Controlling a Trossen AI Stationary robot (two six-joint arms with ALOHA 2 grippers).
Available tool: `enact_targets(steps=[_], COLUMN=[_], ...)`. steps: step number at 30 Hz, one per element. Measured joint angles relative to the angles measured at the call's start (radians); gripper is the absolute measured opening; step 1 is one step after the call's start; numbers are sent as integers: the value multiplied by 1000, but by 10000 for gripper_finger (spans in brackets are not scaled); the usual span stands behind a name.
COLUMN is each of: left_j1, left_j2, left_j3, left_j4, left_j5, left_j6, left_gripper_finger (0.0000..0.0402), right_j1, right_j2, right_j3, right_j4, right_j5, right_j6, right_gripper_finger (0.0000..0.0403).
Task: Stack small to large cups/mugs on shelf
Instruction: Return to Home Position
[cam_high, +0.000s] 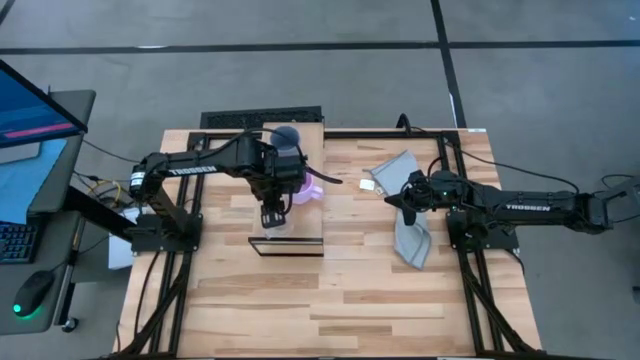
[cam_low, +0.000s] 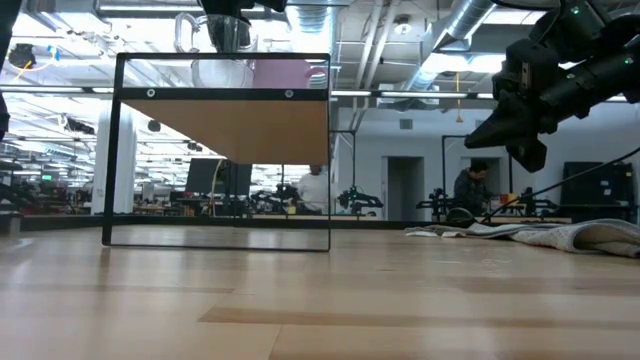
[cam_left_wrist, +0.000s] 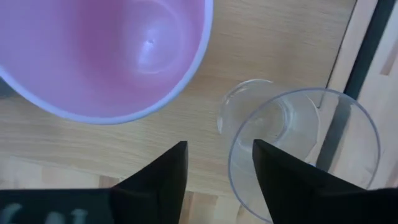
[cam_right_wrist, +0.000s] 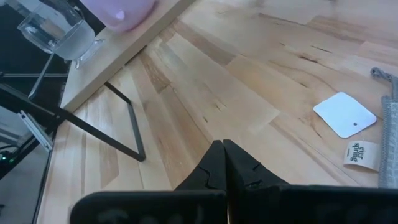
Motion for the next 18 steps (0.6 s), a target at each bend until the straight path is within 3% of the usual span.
enact_targets(steps=[8, 18], left_j1=[0, 6], left_j2=[-1, -10], left_j3=[13, 205], left_j4=[-15, -55], left_j5=[42, -69], left_j6=[19, 51], left_gripper_finger=[177, 177], right_j1=[0, 0], right_j2=[0, 0], right_j3=[0, 0], right_j4=[-22, -36], right_j5=[0, 0], right_j6=[0, -2], right_gripper_finger=[6, 6])
